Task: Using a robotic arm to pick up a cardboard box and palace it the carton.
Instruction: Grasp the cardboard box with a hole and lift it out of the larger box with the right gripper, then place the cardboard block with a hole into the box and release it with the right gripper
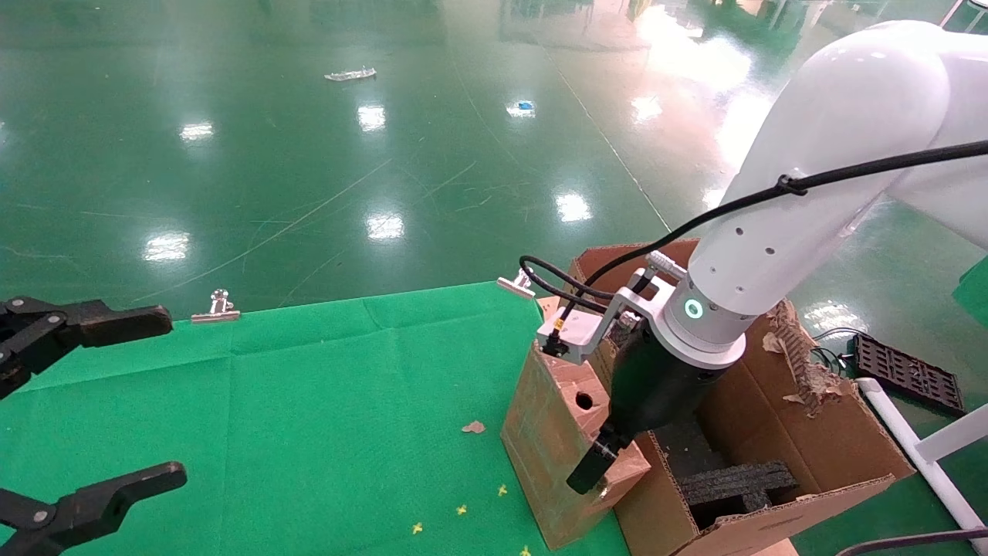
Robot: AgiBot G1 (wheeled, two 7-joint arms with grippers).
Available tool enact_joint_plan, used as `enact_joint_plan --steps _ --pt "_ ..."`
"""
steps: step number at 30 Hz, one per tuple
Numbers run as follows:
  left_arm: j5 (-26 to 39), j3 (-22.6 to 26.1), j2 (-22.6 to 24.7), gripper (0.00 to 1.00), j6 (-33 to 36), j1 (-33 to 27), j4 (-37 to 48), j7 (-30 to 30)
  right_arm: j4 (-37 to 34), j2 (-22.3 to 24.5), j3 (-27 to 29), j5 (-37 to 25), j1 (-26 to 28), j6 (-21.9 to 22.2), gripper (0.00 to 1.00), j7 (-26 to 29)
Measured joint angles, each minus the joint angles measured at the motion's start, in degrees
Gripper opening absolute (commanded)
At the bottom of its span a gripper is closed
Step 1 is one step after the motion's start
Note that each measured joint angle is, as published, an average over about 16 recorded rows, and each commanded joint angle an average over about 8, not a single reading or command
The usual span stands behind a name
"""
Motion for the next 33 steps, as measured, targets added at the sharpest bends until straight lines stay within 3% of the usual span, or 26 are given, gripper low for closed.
enact_joint_plan --steps 15,26,33 --pt "0.0 0.1 0.0 0.00 0.0 0.0 0.0 0.0 -1.5 3.4 2.2 1.6 1.0 2.7 0.00 -3.4" --pt "-0.1 0.1 0.0 0.00 0.0 0.0 0.0 0.0 -7.8 14.4 10.7 6.8 8.0 9.4 0.00 -15.8" --pt "-0.1 0.1 -0.1 0.00 -0.1 0.0 0.0 0.1 -13.9 21.6 13.5 4.7 13.3 10.0 0.00 -21.5"
